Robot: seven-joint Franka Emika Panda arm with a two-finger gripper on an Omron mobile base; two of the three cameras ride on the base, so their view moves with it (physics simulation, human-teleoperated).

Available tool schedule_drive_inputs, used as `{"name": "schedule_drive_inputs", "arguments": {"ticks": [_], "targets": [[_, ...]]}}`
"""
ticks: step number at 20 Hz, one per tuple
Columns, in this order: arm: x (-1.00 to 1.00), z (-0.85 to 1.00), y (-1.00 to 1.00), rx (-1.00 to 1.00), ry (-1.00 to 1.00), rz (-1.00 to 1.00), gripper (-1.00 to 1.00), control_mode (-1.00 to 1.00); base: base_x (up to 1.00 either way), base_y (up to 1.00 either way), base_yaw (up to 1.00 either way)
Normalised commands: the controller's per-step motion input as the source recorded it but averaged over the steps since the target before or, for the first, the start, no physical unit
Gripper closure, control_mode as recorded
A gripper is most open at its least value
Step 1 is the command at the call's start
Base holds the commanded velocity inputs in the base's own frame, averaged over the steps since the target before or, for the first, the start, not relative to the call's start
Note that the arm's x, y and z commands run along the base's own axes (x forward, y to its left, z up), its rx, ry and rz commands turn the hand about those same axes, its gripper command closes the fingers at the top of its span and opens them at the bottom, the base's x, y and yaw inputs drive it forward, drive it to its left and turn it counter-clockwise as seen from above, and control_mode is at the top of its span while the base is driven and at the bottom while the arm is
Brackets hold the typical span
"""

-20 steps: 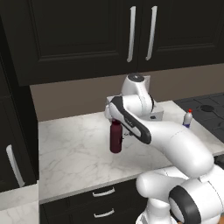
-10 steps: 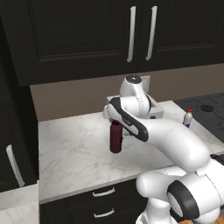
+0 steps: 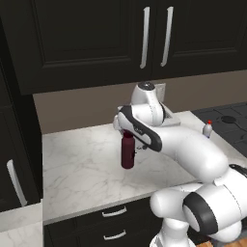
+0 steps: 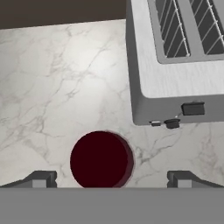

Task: Place the drinks on the dining counter in a tight cluster.

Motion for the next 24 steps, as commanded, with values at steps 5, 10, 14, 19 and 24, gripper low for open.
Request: {"name": "schedule_drive_inputs", "arguments": {"ticks": [5, 10, 14, 19, 24], "targets": [[0.03, -0.03, 0.04, 0.00, 0.06, 0.00, -1.00, -1.00, 0.00, 0.00, 0.00], [0.10, -0.02, 0.04, 0.00, 0.02, 0.00, -1.00, -1.00, 0.00, 0.00, 0.00], [0.02, -0.03, 0.04, 0.00, 0.00, 0.00, -1.00, -1.00, 0.00, 0.00, 0.00], [0.00, -0.13, 0.01, 0.00, 0.00, 0.00, -1.00, -1.00, 0.00, 0.00, 0.00], [0.02, -0.17, 0.00, 0.00, 0.00, 0.00, -1.00, -1.00, 0.00, 0.00, 0.00]]}}
